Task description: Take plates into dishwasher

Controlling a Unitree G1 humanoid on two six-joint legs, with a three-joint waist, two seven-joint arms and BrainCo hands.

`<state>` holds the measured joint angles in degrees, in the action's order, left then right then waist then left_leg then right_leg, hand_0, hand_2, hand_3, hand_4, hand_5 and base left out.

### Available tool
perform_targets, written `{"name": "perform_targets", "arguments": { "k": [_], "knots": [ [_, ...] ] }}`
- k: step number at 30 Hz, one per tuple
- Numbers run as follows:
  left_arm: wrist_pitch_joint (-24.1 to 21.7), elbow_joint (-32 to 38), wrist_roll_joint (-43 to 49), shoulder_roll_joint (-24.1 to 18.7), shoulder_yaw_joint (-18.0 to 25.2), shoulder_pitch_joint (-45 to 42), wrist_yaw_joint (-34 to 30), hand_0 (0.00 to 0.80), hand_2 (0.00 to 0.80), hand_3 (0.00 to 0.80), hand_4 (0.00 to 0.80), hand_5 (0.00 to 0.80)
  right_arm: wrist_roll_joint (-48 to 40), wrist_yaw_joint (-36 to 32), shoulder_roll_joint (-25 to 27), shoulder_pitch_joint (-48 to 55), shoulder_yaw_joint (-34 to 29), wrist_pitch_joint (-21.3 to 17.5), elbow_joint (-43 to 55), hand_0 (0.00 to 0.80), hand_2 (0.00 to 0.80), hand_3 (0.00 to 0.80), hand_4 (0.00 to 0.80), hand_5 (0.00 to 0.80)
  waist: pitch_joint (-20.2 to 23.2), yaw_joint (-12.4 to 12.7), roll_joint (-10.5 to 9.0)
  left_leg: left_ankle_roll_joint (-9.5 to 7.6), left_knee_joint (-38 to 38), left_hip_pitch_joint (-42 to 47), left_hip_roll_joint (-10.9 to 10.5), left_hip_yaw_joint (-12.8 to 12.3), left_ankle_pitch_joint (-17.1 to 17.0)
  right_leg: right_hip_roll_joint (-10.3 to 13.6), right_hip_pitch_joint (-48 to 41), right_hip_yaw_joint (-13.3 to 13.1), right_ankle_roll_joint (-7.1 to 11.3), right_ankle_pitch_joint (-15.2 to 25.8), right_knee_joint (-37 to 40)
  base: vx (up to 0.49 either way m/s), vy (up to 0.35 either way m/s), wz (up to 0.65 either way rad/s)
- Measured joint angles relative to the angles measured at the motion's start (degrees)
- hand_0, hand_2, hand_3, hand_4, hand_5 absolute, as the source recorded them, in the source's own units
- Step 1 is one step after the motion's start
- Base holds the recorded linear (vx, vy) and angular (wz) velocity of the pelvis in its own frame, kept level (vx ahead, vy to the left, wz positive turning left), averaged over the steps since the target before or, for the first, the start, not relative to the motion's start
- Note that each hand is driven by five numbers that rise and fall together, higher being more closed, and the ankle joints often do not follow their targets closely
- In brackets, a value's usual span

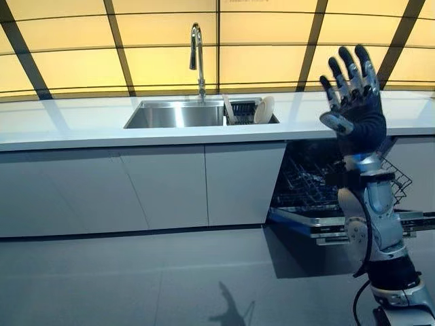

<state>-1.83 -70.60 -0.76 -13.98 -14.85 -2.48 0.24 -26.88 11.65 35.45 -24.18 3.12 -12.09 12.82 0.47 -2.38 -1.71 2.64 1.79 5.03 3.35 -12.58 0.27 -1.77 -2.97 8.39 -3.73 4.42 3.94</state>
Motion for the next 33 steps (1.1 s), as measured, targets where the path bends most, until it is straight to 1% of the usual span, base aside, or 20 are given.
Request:
{"name": "perform_targets", "arguments": {
  "k": [3,6,9,10,11,12,14,15,16,17,20,24,26,27,28,29,30,31,32,33],
  "knots": [
    [0.0,-0.5,0.0,-1.9,1.5,1.6,0.7,0.000,0.000,0.000,0.000,0.000,10.4,4.9,4.3,-3.6,0.0,2.7,-2.1,0.000,0.000,0.000,0.000,0.000,-3.6,0.4,-1.68,1.81,14.8,-5.5,2.5,0.8,4.1,-1.0,0.5,-0.2,-2.06,-2.1,-4.2,0.052,-0.220,0.00],
    [0.3,0.3,0.0,-2.0,2.3,2.0,0.5,0.000,0.000,0.000,0.000,0.000,14.5,6.6,9.0,-7.1,-0.2,4.7,-1.8,0.000,0.000,0.000,0.000,0.000,-5.6,0.2,-1.99,1.87,27.5,-12.0,3.4,3.8,3.5,-1.1,0.6,-0.3,-2.97,-2.6,-5.2,0.121,-0.087,-0.04],
    [1.1,0.6,0.0,-0.9,1.8,2.6,-0.2,0.000,0.000,0.000,0.000,0.000,14.3,6.5,9.5,-13.3,2.2,7.4,-1.6,0.000,0.000,0.000,0.000,0.000,-6.4,0.3,-1.02,0.40,18.1,-10.1,-2.4,4.2,4.8,0.5,2.2,-1.3,-2.40,-2.7,-5.5,0.234,-0.017,-0.46],
    [1.5,0.8,0.1,0.2,1.3,2.7,-0.2,0.000,0.000,0.000,0.000,0.000,13.7,6.4,11.6,-16.3,4.3,8.4,-1.9,0.000,0.000,0.000,0.000,0.000,-7.1,0.2,2.71,-0.59,10.4,-8.2,-1.2,5.8,6.2,-1.8,4.3,-1.4,-2.52,-4.5,-10.6,0.292,-0.002,-0.45],
    [1.6,1.6,0.1,-0.3,0.9,3.2,-0.1,0.000,0.000,0.000,0.000,0.000,13.1,6.5,11.0,-17.6,4.5,9.0,-2.4,0.000,0.000,0.000,0.000,0.000,-8.2,0.3,2.06,-1.69,9.4,-7.4,-2.1,6.5,1.7,-1.2,5.9,-2.2,-2.78,-8.8,-17.8,0.322,-0.006,-0.27],
    [1.6,2.2,0.1,-1.4,0.1,2.8,-0.1,0.000,0.000,0.000,0.000,0.000,12.0,6.5,9.6,-17.6,6.6,10.3,-2.5,0.000,0.000,0.000,0.000,0.000,-8.1,0.0,-0.04,-1.66,7.2,-6.4,-3.4,8.0,1.9,-0.5,6.6,-2.4,-3.01,-9.8,-19.3,0.346,-0.003,-0.07],
    [1.7,2.0,0.1,-0.9,-0.3,2.9,-0.2,0.000,0.000,0.000,0.000,0.000,9.7,5.8,9.9,-18.1,8.9,10.9,-2.7,0.000,0.000,0.000,0.000,0.000,-7.5,0.1,-1.15,-1.36,2.2,-5.3,-4.5,10.6,1.6,-0.9,5.9,-2.3,-1.94,-9.1,-14.8,0.379,0.018,0.04],
    [1.6,2.1,0.0,-0.2,-0.8,2.9,-0.1,0.000,0.000,0.000,0.000,0.000,8.4,5.4,9.7,-19.1,9.0,11.2,-3.9,0.000,0.000,0.000,0.000,0.000,-7.6,0.6,-0.64,-0.60,-1.3,-4.3,-3.4,12.2,0.6,-2.0,5.0,-1.8,-0.62,-9.2,-13.4,0.396,0.046,0.04],
    [1.7,2.4,0.0,-0.3,-0.9,2.9,-0.1,0.000,0.000,0.000,0.000,0.000,7.3,5.1,9.6,-20.9,9.1,11.5,-6.2,0.000,0.000,0.000,0.000,0.000,-8.1,0.9,-0.03,0.04,-1.0,-4.4,-1.7,11.1,-2.6,-2.5,6.4,-0.9,-2.72,-10.7,-20.8,0.428,0.065,0.26],
    [1.5,3.0,0.0,-1.2,-1.2,2.6,-0.2,0.000,0.000,0.000,0.000,0.000,6.4,4.8,9.4,-21.8,9.2,12.1,-8.2,0.000,0.000,0.000,0.000,0.000,-7.9,0.2,-2.03,0.36,1.4,-5.0,-2.8,10.5,-3.6,-1.1,4.8,-3.3,-3.48,-15.0,-21.3,0.458,0.080,0.40],
    [1.2,1.7,-0.1,-2.0,-1.9,2.3,0.0,0.000,0.000,0.000,0.000,0.000,5.2,3.9,7.8,-23.1,11.1,12.4,-9.5,0.000,0.000,0.000,0.000,0.000,-7.6,0.5,-2.94,1.27,2.4,-7.3,-2.6,9.0,-2.8,-2.2,-0.5,-4.6,-3.42,-12.0,-14.8,0.578,0.172,0.31],
    [1.1,0.8,-0.1,-1.7,-1.8,2.4,-0.2,0.000,0.000,0.000,0.000,0.000,4.1,2.6,8.0,-24.0,11.3,12.3,-9.3,0.000,0.000,0.000,0.000,0.000,-6.7,2.0,-2.40,0.82,-3.2,-7.5,-2.4,2.5,-3.0,-1.9,-4.2,-4.8,-3.19,-11.3,-8.8,0.746,0.318,-0.11],
    [1.2,0.7,-0.1,-1.6,-1.9,2.3,-0.2,0.000,0.000,0.000,0.000,0.000,4.1,2.5,8.1,-23.7,11.3,12.3,-9.0,0.000,0.000,0.000,0.000,0.000,-5.3,2.0,-1.99,0.61,-2.5,-7.5,-3.4,2.9,-3.0,-1.6,-4.3,-5.0,-2.37,-12.4,-9.0,0.642,0.343,-0.10],
    [1.2,0.6,-0.2,-1.5,-2.0,2.5,-0.2,0.000,0.000,0.000,0.000,0.000,4.1,2.5,8.3,-23.0,10.7,12.1,-8.6,0.000,0.000,0.000,0.000,0.000,-4.6,2.0,-2.24,-2.16,-2.2,-6.4,-5.4,3.1,-2.1,-0.7,-3.9,-5.7,-0.42,-13.4,-9.9,0.523,0.351,-0.27],
    [1.2,0.4,-0.2,-0.9,-2.6,2.2,-0.2,0.000,0.000,0.000,0.000,0.000,3.9,2.5,8.5,-21.4,10.4,11.9,-8.4,0.000,0.000,0.000,0.000,0.000,-3.6,2.6,-2.70,-4.77,-5.4,-4.0,-9.1,3.8,-2.2,1.2,-3.6,-5.4,4.03,-15.6,-13.6,0.564,0.410,-0.30],
    [1.1,0.3,-0.3,0.0,-3.1,2.5,-0.3,0.000,0.000,0.000,0.000,0.000,3.7,2.5,9.6,-20.6,9.5,11.9,-8.4,0.000,0.000,0.000,0.000,0.000,-3.4,2.9,0.33,-8.53,-7.0,-1.5,-8.3,3.8,-3.2,0.7,0.1,-1.3,7.05,-17.5,-23.0,0.499,0.397,-0.26],
    [0.8,0.1,-0.3,-0.3,-4.0,2.8,-0.3,0.000,0.000,0.000,0.000,0.000,3.7,2.8,8.9,-18.8,7.5,11.6,-8.3,0.000,0.000,0.000,0.000,0.000,-3.8,3.1,-0.05,-9.39,-6.2,-0.3,-8.6,2.3,-4.0,4.1,4.8,3.4,8.00,-20.2,-37.3,0.501,0.352,0.00],
    [0.6,0.2,-0.3,-1.8,-4.5,3.3,-0.2,0.000,0.000,0.000,0.000,0.000,3.7,2.8,8.4,-17.4,7.2,11.7,-8.3,0.000,0.000,0.000,0.000,0.000,-3.8,2.8,-2.15,-9.02,-4.9,-0.2,-10.2,1.6,-3.1,9.2,8.7,4.9,7.64,-20.4,-50.0,0.459,0.309,0.08],
    [0.5,0.1,-0.3,-2.3,-6.2,2.8,-0.2,0.000,0.000,0.000,0.000,0.000,3.7,2.6,8.4,-14.8,7.3,11.8,-7.6,0.000,0.000,0.000,0.000,0.000,-2.8,2.0,-4.23,-10.36,-4.0,1.6,-13.1,1.1,-0.9,17.0,13.1,4.6,8.28,-18.7,-64.8,0.381,0.234,0.11],
    [0.5,0.1,-0.2,-2.1,-6.9,2.6,-0.3,0.000,0.000,0.000,0.000,0.000,3.7,2.6,8.4,-13.8,7.3,11.8,-6.7,0.000,0.000,0.000,0.000,0.000,-2.8,1.8,-3.60,-10.93,-4.0,3.0,-13.3,1.5,-0.2,18.8,13.7,3.2,9.31,-17.2,-66.2,0.324,0.176,0.08]
  ]
}}
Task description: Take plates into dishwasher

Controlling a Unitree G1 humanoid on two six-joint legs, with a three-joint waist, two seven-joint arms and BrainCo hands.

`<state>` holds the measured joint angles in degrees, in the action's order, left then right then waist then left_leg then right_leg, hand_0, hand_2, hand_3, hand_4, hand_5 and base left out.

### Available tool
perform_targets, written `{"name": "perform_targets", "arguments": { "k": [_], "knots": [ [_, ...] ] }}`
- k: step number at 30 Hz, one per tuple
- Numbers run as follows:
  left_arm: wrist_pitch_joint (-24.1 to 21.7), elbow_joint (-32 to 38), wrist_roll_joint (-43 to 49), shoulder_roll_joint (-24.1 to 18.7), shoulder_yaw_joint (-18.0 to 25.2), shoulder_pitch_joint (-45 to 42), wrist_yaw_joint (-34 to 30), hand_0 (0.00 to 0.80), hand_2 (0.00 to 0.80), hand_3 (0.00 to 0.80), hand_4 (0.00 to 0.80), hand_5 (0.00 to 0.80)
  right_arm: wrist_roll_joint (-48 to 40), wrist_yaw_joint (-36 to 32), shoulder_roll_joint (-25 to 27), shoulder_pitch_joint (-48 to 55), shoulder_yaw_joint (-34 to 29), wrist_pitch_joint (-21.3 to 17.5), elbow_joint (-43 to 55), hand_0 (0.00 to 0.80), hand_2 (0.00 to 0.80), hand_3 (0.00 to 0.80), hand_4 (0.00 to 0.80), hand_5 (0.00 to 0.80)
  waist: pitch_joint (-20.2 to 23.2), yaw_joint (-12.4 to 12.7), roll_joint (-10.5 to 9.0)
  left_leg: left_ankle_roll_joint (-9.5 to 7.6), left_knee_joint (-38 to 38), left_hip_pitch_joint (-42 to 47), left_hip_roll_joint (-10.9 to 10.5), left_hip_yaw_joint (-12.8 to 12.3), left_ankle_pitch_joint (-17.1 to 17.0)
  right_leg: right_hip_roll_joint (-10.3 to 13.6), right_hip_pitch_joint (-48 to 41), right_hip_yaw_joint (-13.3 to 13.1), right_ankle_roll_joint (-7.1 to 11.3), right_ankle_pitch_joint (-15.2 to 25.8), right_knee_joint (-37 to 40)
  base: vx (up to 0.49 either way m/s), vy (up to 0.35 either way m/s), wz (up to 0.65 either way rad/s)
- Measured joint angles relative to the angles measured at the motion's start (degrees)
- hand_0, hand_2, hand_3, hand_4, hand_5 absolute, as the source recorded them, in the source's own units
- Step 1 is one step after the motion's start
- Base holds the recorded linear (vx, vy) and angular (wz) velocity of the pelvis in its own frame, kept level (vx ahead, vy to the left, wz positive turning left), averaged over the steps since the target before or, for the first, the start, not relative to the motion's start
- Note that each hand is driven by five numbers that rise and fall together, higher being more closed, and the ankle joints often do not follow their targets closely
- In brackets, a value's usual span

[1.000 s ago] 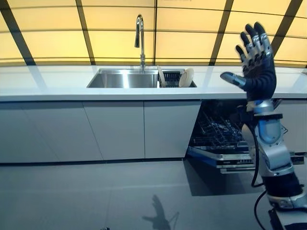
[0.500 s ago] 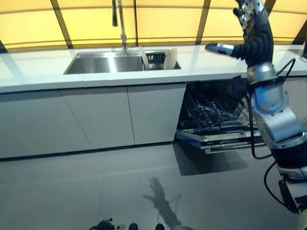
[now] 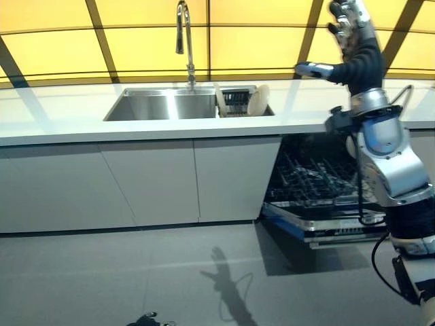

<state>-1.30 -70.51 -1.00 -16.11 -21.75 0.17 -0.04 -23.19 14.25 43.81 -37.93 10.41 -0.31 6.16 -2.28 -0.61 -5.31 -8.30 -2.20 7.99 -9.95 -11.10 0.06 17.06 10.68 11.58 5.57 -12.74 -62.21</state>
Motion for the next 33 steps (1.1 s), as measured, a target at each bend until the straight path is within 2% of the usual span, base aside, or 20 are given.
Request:
{"name": "perform_targets", "arguments": {
  "k": [2,3,4,6,7,8,9,11,12,14,16,19,21,23,25,26,27,29,32,33],
  "knots": [
    [0.3,0.2,0.1,-0.2,-0.7,1.4,0.0,0.000,0.000,0.000,0.000,0.000,0.1,0.1,0.1,0.0,0.0,-0.2,0.2,0.000,0.000,0.000,0.000,0.000,-0.9,0.0,1.26,-0.69,-0.3,0.6,1.0,0.8,0.6,-0.1,1.7,-1.4,0.75,0.4,2.8,0.274,0.042,0.03],
    [0.5,0.4,0.2,-0.3,-0.6,2.3,0.0,0.000,0.000,0.000,0.000,0.000,0.1,0.3,0.1,0.0,0.0,-0.2,-0.2,0.000,0.000,0.000,0.000,0.000,-1.4,0.0,1.85,-0.46,-0.5,0.9,2.1,1.1,0.7,-1.2,1.9,-1.3,0.74,0.3,6.8,0.219,-0.048,0.06],
    [0.6,0.8,0.2,-0.5,-0.5,3.1,0.0,0.000,0.000,0.000,0.000,0.000,0.1,0.6,0.1,0.0,0.0,-0.1,-0.6,0.000,0.000,0.000,0.000,0.000,-1.8,0.0,2.39,-0.45,-0.5,1.1,3.3,1.6,0.7,-2.6,1.7,-0.8,0.69,0.3,12.2,0.195,-0.069,0.04],
    [1.0,1.8,0.3,-0.7,-0.2,4.2,-0.2,0.000,0.000,0.000,0.000,0.000,0.0,0.8,0.2,-0.2,-0.3,0.0,-0.7,0.000,0.000,0.000,0.000,0.000,-2.9,0.3,3.96,-0.25,-0.6,1.7,6.2,1.9,1.1,-6.1,1.1,2.2,0.58,0.6,24.4,0.199,-0.084,-0.01],
    [1.2,2.3,0.4,-0.8,0.2,4.4,-0.4,0.000,0.000,0.000,0.000,0.000,0.0,0.9,0.2,-0.3,-0.5,0.1,-0.7,0.000,0.000,0.000,0.000,0.000,-3.5,0.3,4.56,0.12,-0.7,2.3,7.5,1.8,1.3,-8.3,0.0,3.0,1.09,1.8,32.1,0.204,-0.098,0.03],
    [1.7,2.4,0.5,-1.0,0.7,4.4,-0.6,0.000,0.000,0.000,0.000,0.000,-0.1,1.2,0.2,-0.3,-0.7,0.5,-0.8,0.000,0.000,0.000,0.000,0.000,-3.8,0.2,4.61,1.33,-0.8,3.1,8.3,1.6,1.9,-10.3,-1.0,3.2,2.46,3.6,40.4,0.234,-0.115,0.04],
    [2.2,2.4,1.5,-1.3,0.7,4.3,-0.7,0.000,0.000,0.000,0.000,0.000,-0.1,1.3,0.0,-0.5,-0.8,0.6,-0.8,0.000,0.000,0.000,0.000,0.000,-3.9,0.4,4.35,2.44,-1.3,3.9,8.4,1.3,2.6,-11.2,-1.3,3.2,2.63,5.5,44.8,0.228,-0.114,-0.06],
    [2.5,1.9,2.9,-1.9,0.9,3.9,-1.0,0.000,0.000,0.000,0.000,0.000,-0.1,1.3,-0.4,-0.5,-0.9,0.7,-0.9,0.000,0.000,0.000,0.000,0.000,-4.2,0.9,3.09,3.09,-2.2,5.5,8.1,0.6,3.0,-13.1,-1.5,2.8,2.91,9.0,52.6,0.254,-0.089,-0.17],
    [2.6,1.4,3.3,-2.0,0.9,3.8,-1.1,0.000,0.000,0.000,0.000,0.000,-0.1,1.4,-0.4,-0.5,-1.1,0.7,-1.0,0.000,0.000,0.000,0.000,0.000,-4.1,1.2,2.57,3.31,-2.5,5.8,7.8,0.6,3.0,-13.9,-1.5,1.7,3.55,10.2,55.5,0.287,-0.073,-0.11],
    [2.5,0.7,4.7,-1.5,0.9,3.9,-1.2,0.000,0.000,0.000,0.000,0.000,-0.3,1.4,-0.4,-0.6,-2.4,1.0,-2.0,0.000,0.000,0.000,0.000,0.000,-4.0,1.2,1.43,3.81,-2.6,6.2,6.6,1.7,3.5,-14.5,-2.1,-2.2,4.12,11.4,61.4,0.278,-0.074,0.09],
    [2.2,0.1,4.7,-1.0,0.9,4.1,-1.3,0.000,0.000,0.000,0.000,0.000,-0.9,1.8,-0.4,-0.6,-4.0,2.7,-2.9,0.000,0.000,0.000,0.000,0.000,-4.1,1.2,1.24,4.57,-2.6,7.5,6.0,2.7,4.3,-14.4,-3.6,-3.3,3.06,14.2,63.3,0.356,-0.121,0.25],
    [2.1,-0.5,4.8,-0.9,0.9,3.9,-1.7,0.000,0.000,0.000,0.000,0.000,-1.2,1.9,-0.4,-0.6,-4.6,4.9,-3.5,0.000,0.000,0.000,0.000,0.000,-5.0,1.2,2.81,6.25,-2.3,8.5,7.3,4.3,5.4,-15.9,-5.6,-3.5,2.06,17.5,64.1,0.390,-0.161,0.22],
    [2.0,-1.0,4.8,-1.0,1.0,3.9,-1.7,0.000,0.000,0.000,0.000,0.000,-1.3,1.9,-0.4,-0.5,-4.6,5.8,-5.0,0.000,0.000,0.000,0.000,0.000,-5.1,0.5,3.18,7.46,-1.9,8.8,8.4,6.6,6.2,-17.3,-7.1,-5.3,-0.03,19.7,64.6,0.442,-0.204,0.40],
    [2.0,-1.2,5.3,-0.9,1.0,3.6,-2.1,0.000,0.000,0.000,0.000,0.000,-1.3,1.8,-0.3,-0.4,-4.6,6.5,-5.6,0.000,0.000,0.000,0.000,0.000,-5.1,-0.1,3.25,8.54,-1.4,9.6,9.2,8.0,7.2,-18.4,-8.5,-5.4,-2.16,21.4,64.6,0.591,-0.268,0.40],
    [1.9,-1.6,6.5,-0.8,1.0,3.3,-2.6,0.000,0.000,0.000,0.000,0.000,-1.2,1.5,-0.4,0.0,-5.1,6.7,-5.7,0.000,0.000,0.000,0.000,0.000,-5.1,-0.1,3.90,9.73,-0.4,10.4,10.9,7.9,8.7,-20.0,-9.0,-4.9,-3.97,21.1,64.1,0.502,-0.234,0.06],
    [1.9,-1.8,6.6,-0.7,1.0,3.2,-2.7,0.000,0.000,0.000,0.000,0.000,-1.2,1.5,-0.4,0.0,-5.1,6.8,-5.7,0.000,0.000,0.000,0.000,0.000,-5.1,-0.2,4.07,9.97,-0.1,10.4,11.2,7.9,9.0,-20.3,-9.1,-4.9,-4.29,20.9,63.9,0.526,-0.266,-0.01],
    [1.8,-2.3,6.7,-0.5,1.0,3.0,-2.8,0.000,0.000,0.000,0.000,0.000,-1.2,1.1,-0.4,0.2,-5.1,7.1,-5.6,0.000,0.000,0.000,0.000,0.000,-4.9,-0.3,4.45,10.52,0.6,10.4,12.2,7.9,9.6,-21.2,-9.3,-4.7,-5.67,20.4,63.9,0.537,-0.300,0.04],
    [1.4,-2.7,6.9,0.2,2.3,2.6,-2.8,0.000,0.000,0.000,0.000,0.000,-1.3,0.5,-0.4,0.3,-5.1,7.7,-5.6,0.000,0.000,0.000,0.000,0.000,-4.9,-0.2,5.08,11.43,2.8,10.2,13.0,7.7,10.7,-22.0,-10.1,-4.5,-7.18,19.4,64.1,0.570,-0.374,-0.04],
    [0.5,-3.2,6.8,0.4,4.8,1.8,-2.5,0.000,0.000,0.000,0.000,0.000,-1.3,-0.4,-0.5,0.9,-5.1,8.2,-5.1,0.000,0.000,0.000,0.000,0.000,-4.1,0.1,4.07,13.87,14.9,4.9,12.5,6.0,12.2,-21.3,-11.5,-3.9,-8.25,18.6,65.7,0.309,-0.330,-0.05],
    [-0.3,-3.2,6.8,0.6,6.0,1.6,-2.0,0.000,0.000,0.000,0.000,0.000,-1.2,-0.7,-0.6,1.2,-5.1,8.1,-4.5,0.000,0.000,0.000,0.000,0.000,-3.8,0.0,4.07,15.09,28.0,-1.4,13.3,5.1,12.8,-20.9,-12.7,-2.5,-8.50,18.3,67.0,0.194,-0.385,0.02]
  ]
}}
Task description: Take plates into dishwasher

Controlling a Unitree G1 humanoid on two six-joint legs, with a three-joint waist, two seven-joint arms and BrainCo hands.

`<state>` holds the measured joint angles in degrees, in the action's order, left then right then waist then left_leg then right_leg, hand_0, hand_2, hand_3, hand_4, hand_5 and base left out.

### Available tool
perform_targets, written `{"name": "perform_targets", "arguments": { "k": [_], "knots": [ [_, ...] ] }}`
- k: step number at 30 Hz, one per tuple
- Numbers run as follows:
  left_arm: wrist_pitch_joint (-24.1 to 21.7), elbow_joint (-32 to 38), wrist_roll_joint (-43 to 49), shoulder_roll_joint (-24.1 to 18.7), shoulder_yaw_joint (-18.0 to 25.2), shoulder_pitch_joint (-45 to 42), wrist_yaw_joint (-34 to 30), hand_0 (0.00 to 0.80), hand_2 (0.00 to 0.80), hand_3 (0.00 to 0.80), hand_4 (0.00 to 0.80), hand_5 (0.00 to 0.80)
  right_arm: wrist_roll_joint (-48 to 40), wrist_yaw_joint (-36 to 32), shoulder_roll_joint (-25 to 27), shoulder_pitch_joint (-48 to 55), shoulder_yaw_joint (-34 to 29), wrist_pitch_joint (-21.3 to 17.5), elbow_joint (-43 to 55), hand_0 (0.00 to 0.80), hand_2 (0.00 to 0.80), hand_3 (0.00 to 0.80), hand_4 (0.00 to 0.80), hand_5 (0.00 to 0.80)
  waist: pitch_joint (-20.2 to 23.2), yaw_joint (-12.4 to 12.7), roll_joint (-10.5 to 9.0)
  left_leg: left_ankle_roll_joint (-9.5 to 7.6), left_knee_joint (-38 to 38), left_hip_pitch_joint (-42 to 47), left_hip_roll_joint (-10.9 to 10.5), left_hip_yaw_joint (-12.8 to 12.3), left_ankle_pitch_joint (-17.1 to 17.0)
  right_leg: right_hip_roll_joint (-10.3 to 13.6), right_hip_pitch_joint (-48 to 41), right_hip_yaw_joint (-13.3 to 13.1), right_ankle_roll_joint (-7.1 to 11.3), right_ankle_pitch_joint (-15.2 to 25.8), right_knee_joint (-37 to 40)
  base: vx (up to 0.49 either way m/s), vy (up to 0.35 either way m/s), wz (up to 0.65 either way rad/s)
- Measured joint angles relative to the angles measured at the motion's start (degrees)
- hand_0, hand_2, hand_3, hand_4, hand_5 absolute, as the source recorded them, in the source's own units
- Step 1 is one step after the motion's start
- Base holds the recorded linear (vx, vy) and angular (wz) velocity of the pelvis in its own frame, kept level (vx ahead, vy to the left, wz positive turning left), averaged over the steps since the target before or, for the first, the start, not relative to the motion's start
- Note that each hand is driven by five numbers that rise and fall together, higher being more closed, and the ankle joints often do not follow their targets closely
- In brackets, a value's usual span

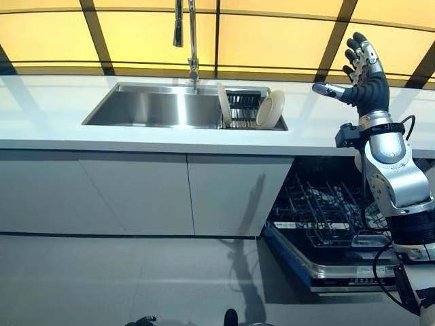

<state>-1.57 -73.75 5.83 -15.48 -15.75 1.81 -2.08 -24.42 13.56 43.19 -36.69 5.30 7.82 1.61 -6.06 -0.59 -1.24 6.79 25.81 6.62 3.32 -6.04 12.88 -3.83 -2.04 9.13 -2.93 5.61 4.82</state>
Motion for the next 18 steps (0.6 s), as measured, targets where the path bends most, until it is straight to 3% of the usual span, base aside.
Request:
{"name": "perform_targets", "arguments": {
  "k": [1,3,4,6,8,10,12,14,16,18],
  "knots": [
    [-1.0,0.2,-0.3,0.4,0.9,-0.1,0.6,0.000,0.000,0.000,0.000,0.000,0.0,-0.1,0.0,0.5,0.0,-0.1,0.2,0.000,0.000,0.000,0.000,0.000,0.5,0.0,1.04,1.62,11.4,-5.9,1.9,-0.2,-0.9,-0.7,-0.1,1.3,-0.49,-0.3,-0.2,0.206,-0.420,-0.03],
    [-2.6,0.8,-0.5,0.7,1.2,-0.9,1.3,0.000,0.000,0.000,0.000,0.000,0.0,0.0,-0.9,2.6,0.1,-0.1,0.3,0.000,0.000,0.000,0.000,0.000,1.3,0.1,3.12,4.13,27.8,-14.2,6.1,0.4,-6.4,-2.4,-1.0,2.7,-5.64,-0.7,-1.0,0.173,-0.276,-0.05],
    [-2.7,1.4,-0.5,0.7,1.2,-1.3,1.5,0.000,0.000,0.000,0.000,0.000,0.0,0.0,-1.7,3.8,0.2,0.0,0.2,0.000,0.000,0.000,0.000,0.000,1.5,-0.1,3.51,3.80,31.3,-16.2,6.7,0.5,-8.0,-3.0,-1.5,2.8,-6.11,-1.2,-0.8,0.176,-0.229,0.02],
    [-2.5,3.4,-0.5,0.2,1.3,-1.6,1.6,0.000,0.000,0.000,0.000,0.000,-0.4,0.1,-2.3,5.5,0.5,0.0,0.1,0.000,0.000,0.000,0.000,0.000,1.5,-0.2,2.80,2.80,31.0,-19.4,6.1,-1.8,-7.7,-2.5,-2.1,2.9,-6.90,-1.9,-0.7,0.191,-0.173,-0.01],
    [-2.0,5.2,-0.6,-1.0,1.3,-1.4,1.6,0.000,0.000,0.000,0.000,0.000,-0.5,0.3,-3.4,5.5,1.6,0.1,-0.3,0.000,0.000,0.000,0.000,0.000,0.4,-0.2,0.43,0.80,23.0,-19.8,4.3,-5.0,-6.7,-0.9,-2.8,3.3,-7.30,-2.2,-0.3,0.233,-0.085,-0.05],
    [-1.1,6.3,-1.1,-2.4,1.2,-1.3,1.6,0.000,0.000,0.000,0.000,0.000,-0.5,0.8,-4.9,5.4,3.3,0.1,-0.4,0.000,0.000,0.000,0.000,0.000,-0.3,-0.1,-2.61,-1.18,9.1,-17.9,3.0,-7.9,-6.5,0.4,-3.4,3.6,-7.50,-2.5,0.1,0.214,0.001,0.06],
    [0.0,7.2,-1.1,-2.4,1.2,-1.5,1.5,0.000,0.000,0.000,0.000,0.000,-0.4,0.9,-5.9,4.9,5.7,0.0,-0.6,0.000,0.000,0.000,0.000,0.000,-0.7,0.1,-3.93,-2.35,-9.1,-14.6,0.3,-6.8,-8.0,0.8,-3.8,3.5,-6.81,-2.8,0.1,0.228,0.052,0.09],
    [0.5,7.1,-1.1,-1.8,1.2,-1.6,1.5,0.000,0.000,0.000,0.000,0.000,-0.4,1.2,-6.9,3.5,7.3,0.1,-1.2,0.000,0.000,0.000,0.000,0.000,-1.1,0.1,-3.65,-2.20,-23.5,-12.0,-1.5,-4.1,-11.6,0.7,-3.9,3.4,-6.39,-3.3,0.1,0.301,0.067,-0.02],
    [0.6,7.0,-1.6,-1.2,1.3,-2.0,1.7,0.000,0.000,0.000,0.000,0.000,-0.4,1.2,-6.9,2.9,7.9,0.1,-2.0,0.000,0.000,0.000,0.000,0.000,-1.6,0.4,-2.93,-2.19,-31.2,-10.5,-1.3,-3.0,-15.5,-0.1,-4.5,2.6,-6.55,-3.9,0.1,0.300,0.104,-0.17],
    [0.2,7.0,-3.1,-0.7,1.6,-2.8,2.2,0.000,0.000,0.000,0.000,0.000,-0.4,1.1,-6.7,2.8,8.0,0.1,-2.2,0.000,0.000,0.000,0.000,0.000,-2.3,0.5,-2.41,-2.25,-31.0,-10.2,-0.5,-3.0,-17.3,-0.5,-6.0,2.2,-6.61,-4.7,0.1,0.364,0.192,-0.15]
  ]
}}
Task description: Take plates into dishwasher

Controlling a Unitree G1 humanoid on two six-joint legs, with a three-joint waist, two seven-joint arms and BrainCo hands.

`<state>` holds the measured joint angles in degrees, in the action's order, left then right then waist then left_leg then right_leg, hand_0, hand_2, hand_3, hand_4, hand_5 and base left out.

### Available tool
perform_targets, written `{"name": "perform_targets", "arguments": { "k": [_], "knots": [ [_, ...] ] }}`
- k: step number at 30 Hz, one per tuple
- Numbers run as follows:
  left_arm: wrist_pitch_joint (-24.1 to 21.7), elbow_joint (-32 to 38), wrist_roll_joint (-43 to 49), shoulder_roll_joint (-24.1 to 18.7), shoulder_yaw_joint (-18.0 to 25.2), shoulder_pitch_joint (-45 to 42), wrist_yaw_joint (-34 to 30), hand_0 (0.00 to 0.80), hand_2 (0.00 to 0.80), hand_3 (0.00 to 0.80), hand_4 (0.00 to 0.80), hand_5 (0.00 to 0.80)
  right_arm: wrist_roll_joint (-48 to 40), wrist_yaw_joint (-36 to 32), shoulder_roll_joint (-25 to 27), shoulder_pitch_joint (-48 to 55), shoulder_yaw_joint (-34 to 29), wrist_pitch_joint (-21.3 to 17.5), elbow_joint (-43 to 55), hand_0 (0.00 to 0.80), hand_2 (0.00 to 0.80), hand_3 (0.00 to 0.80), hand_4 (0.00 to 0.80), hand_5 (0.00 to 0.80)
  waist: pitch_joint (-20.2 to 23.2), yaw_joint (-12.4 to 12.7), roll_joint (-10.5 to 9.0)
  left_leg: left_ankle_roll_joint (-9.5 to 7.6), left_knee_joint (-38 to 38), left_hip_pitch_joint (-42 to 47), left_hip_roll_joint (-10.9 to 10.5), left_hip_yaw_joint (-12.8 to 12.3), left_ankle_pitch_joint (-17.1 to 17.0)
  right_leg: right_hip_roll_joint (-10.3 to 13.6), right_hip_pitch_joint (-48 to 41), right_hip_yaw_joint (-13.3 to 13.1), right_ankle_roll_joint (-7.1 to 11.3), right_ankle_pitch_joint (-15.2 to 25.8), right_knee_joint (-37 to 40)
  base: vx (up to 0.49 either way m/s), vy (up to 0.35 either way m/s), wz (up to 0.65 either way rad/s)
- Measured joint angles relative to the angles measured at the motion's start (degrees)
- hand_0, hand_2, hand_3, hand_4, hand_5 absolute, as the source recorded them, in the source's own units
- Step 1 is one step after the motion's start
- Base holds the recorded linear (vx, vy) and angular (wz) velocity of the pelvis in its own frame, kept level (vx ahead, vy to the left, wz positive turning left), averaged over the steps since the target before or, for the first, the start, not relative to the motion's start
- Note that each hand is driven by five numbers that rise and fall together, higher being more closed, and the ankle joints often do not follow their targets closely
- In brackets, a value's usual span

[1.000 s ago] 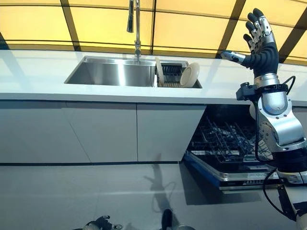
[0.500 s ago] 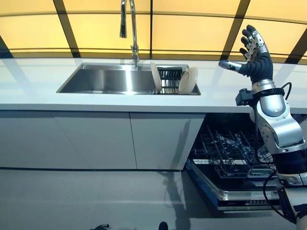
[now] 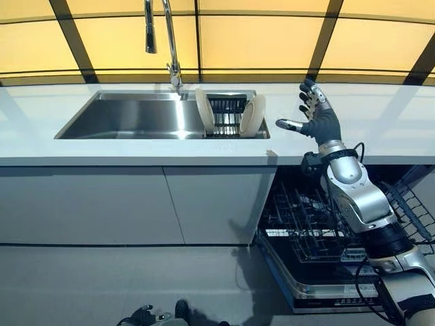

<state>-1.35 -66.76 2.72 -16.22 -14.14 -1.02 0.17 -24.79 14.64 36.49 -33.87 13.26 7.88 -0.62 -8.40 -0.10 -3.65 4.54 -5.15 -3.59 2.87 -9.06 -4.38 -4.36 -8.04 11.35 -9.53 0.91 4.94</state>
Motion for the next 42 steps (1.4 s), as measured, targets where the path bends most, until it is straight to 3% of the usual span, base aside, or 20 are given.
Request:
{"name": "perform_targets", "arguments": {
  "k": [6,9,10,11,12,13,14,16,18,19,20,21,23,25,28,30,37,42],
  "knots": [
    [-0.5,-0.7,-0.3,0.3,0.8,-0.2,-0.2,0.000,0.000,0.000,0.000,0.000,-0.1,-1.7,1.1,-0.1,-0.2,-0.1,-1.3,0.000,0.000,0.000,0.000,0.000,-0.4,-0.6,0.93,-1.58,1.1,1.3,0.0,-0.1,-0.8,0.0,-3.2,-3.2,1.97,-2.4,-0.2,0.492,0.361,-0.26],
    [-0.4,-0.9,-0.2,0.4,0.5,0.9,-0.6,0.000,0.000,0.000,0.000,0.000,-0.1,-1.5,3.6,1.0,-2.1,-0.3,-2.1,0.000,0.000,0.000,0.000,0.000,-0.3,-0.6,1.14,-2.98,2.8,1.1,-1.8,0.1,-1.6,0.7,-3.5,-3.6,4.14,-5.6,-2.8,0.460,0.435,-0.04],
    [-0.4,-1.2,-0.3,0.4,-0.3,1.3,-0.6,0.000,0.000,0.000,0.000,0.000,-0.1,-1.5,4.3,1.9,-3.2,-0.7,-2.0,0.000,0.000,0.000,0.000,0.000,-0.2,-0.6,1.18,-4.43,2.4,2.3,-3.1,0.4,-2.2,1.4,-2.5,-3.4,5.20,-8.0,-6.5,0.425,0.458,-0.01],
    [-0.4,-2.1,-0.3,0.5,-1.0,2.1,-0.7,0.000,0.000,0.000,0.000,0.000,-0.1,-1.3,4.6,3.8,-4.9,-1.3,-1.8,0.000,0.000,0.000,0.000,0.000,0.1,-0.7,0.67,-6.45,2.3,3.2,-4.0,0.9,-1.9,3.0,-0.6,-2.4,6.19,-11.5,-12.6,0.364,0.435,-0.01],
    [-0.3,-2.3,-0.2,0.6,-1.6,2.4,-0.7,0.000,0.000,0.000,0.000,0.000,-0.1,-1.1,4.5,5.4,-6.1,-1.5,-1.7,0.000,0.000,0.000,0.000,0.000,0.1,-0.6,0.81,-7.57,1.8,4.2,-4.6,0.5,-2.6,4.8,2.6,0.1,8.72,-14.4,-21.4,0.315,0.386,-0.09],
    [-0.4,-2.3,-0.3,0.4,-2.5,2.6,-0.7,0.000,0.000,0.000,0.000,0.000,-0.1,-1.1,4.4,7.3,-6.7,-1.6,-1.3,0.000,0.000,0.000,0.000,0.000,0.1,-0.4,0.88,-8.53,1.3,5.8,-5.1,-0.2,-2.2,7.8,8.1,2.4,10.00,-15.7,-34.9,0.283,0.320,-0.07],
    [-0.4,-2.3,-0.3,0.0,-3.2,2.4,-0.7,0.000,0.000,0.000,0.000,0.000,-0.1,-1.1,4.6,9.4,-6.7,-1.6,0.4,0.000,0.000,0.000,0.000,0.000,0.4,-0.6,0.37,-10.04,1.6,6.2,-6.8,-0.3,-0.5,13.0,13.5,4.1,9.94,-15.7,-47.6,0.200,0.202,-0.02],
    [0.0,-1.5,-0.2,-0.9,-4.4,2.2,-0.7,0.000,0.000,0.000,0.000,0.000,-0.1,-1.3,4.8,12.0,-6.9,-2.3,2.6,0.000,0.000,0.000,0.000,0.000,0.8,-1.1,-0.08,-10.82,1.3,8.2,-8.6,-1.4,0.2,18.7,18.1,3.4,10.97,-15.2,-55.1,0.113,0.073,-0.01],
    [0.0,-0.3,-0.3,-2.5,-4.4,2.6,-0.7,0.000,0.000,0.000,0.000,0.000,-0.1,-1.3,4.6,12.4,-6.9,-2.4,2.6,0.000,0.000,0.000,0.000,0.000,0.8,-1.3,0.28,-11.05,0.5,8.8,-7.7,-1.8,0.6,18.5,19.6,3.1,12.07,-14.5,-50.1,0.114,-0.049,-0.09],
    [0.6,0.5,-0.2,-3.2,-4.3,3.4,-0.7,0.000,0.000,0.000,0.000,0.000,-0.1,-1.2,4.4,12.2,-6.8,-2.5,2.5,0.000,0.000,0.000,0.000,0.000,0.8,-1.3,0.44,-10.89,0.4,9.0,-6.8,-1.9,1.1,17.3,19.4,4.0,12.54,-14.4,-45.5,0.121,-0.117,-0.16],
    [0.9,1.3,-0.3,-4.0,-4.3,3.7,-0.7,0.000,0.000,0.000,0.000,0.000,-0.1,-1.2,4.1,12.0,-6.8,-2.6,2.3,0.000,0.000,0.000,0.000,0.000,0.7,-0.5,0.74,-10.59,0.5,9.1,-5.4,-2.7,1.4,14.7,17.6,4.2,13.04,-13.6,-36.3,0.041,-0.133,-0.29],
    [1.1,1.8,-0.2,-4.6,-4.2,4.5,-0.7,0.000,0.000,0.000,0.000,0.000,-0.2,-1.2,4.0,11.4,-6.8,-2.6,2.1,0.000,0.000,0.000,0.000,0.000,0.8,0.2,0.62,-10.23,0.4,9.0,-4.4,-3.3,1.6,12.3,16.5,4.1,14.56,-12.4,-27.8,0.021,-0.132,-0.36],
    [2.1,1.9,-0.2,-5.0,-4.2,5.3,-0.7,0.000,0.000,0.000,0.000,0.000,-0.7,-1.1,4.0,9.7,-6.9,-2.6,2.1,0.000,0.000,0.000,0.000,0.000,1.0,0.4,0.17,-9.81,0.4,9.0,-3.8,-3.5,1.9,9.6,14.1,2.7,16.20,-9.0,-14.4,0.008,-0.118,-0.15],
    [2.2,1.8,-0.2,-4.9,-4.2,5.4,-0.6,0.000,0.000,0.000,0.000,0.000,-0.7,-0.9,4.0,8.9,-7.0,-2.6,2.1,0.000,0.000,0.000,0.000,0.000,1.3,0.1,-0.38,-9.58,0.4,9.0,-4.3,-2.6,2.2,8.6,12.7,0.9,17.13,-3.9,-7.1,0.034,-0.150,0.13],
    [2.2,1.8,0.2,-4.7,-4.1,4.2,-0.6,0.000,0.000,0.000,0.000,0.000,-0.9,-0.4,3.2,8.9,-7.2,-2.4,1.3,0.000,0.000,0.000,0.000,0.000,2.2,-0.7,-1.80,-8.58,0.3,9.4,-5.9,0.0,2.6,9.0,9.0,-1.0,16.29,1.6,-2.9,0.083,-0.201,0.42],
    [2.2,1.8,0.5,-4.2,-4.0,3.0,-0.5,0.000,0.000,0.000,0.000,0.000,-1.7,-0.3,2.5,9.1,-7.9,-2.3,1.1,0.000,0.000,0.000,0.000,0.000,2.2,-0.6,-1.86,-7.54,0.0,9.8,-6.0,0.7,2.9,8.7,7.9,-1.4,13.80,6.0,-1.6,0.106,-0.185,0.19],
    [2.1,1.9,0.5,-1.8,-2.6,0.9,-0.6,0.000,0.000,0.000,0.000,0.000,-1.8,-0.3,2.4,9.1,-8.0,-0.2,0.9,0.000,0.000,0.000,0.000,0.000,2.3,-0.5,-1.22,-4.91,0.0,10.1,-3.1,1.6,2.8,5.6,6.3,-0.4,10.95,5.6,0.2,0.062,-0.090,0.07],
    [2.0,2.2,0.5,-0.4,-2.6,1.6,-0.7,0.000,0.000,0.000,0.000,0.000,-3.0,0.6,2.4,9.1,-8.0,0.5,0.8,0.000,0.000,0.000,0.000,0.000,2.3,-0.6,-1.13,-4.19,0.0,10.1,-2.5,2.1,2.7,5.1,6.2,0.1,10.54,5.3,0.1,0.031,-0.025,0.04]
  ]
}}
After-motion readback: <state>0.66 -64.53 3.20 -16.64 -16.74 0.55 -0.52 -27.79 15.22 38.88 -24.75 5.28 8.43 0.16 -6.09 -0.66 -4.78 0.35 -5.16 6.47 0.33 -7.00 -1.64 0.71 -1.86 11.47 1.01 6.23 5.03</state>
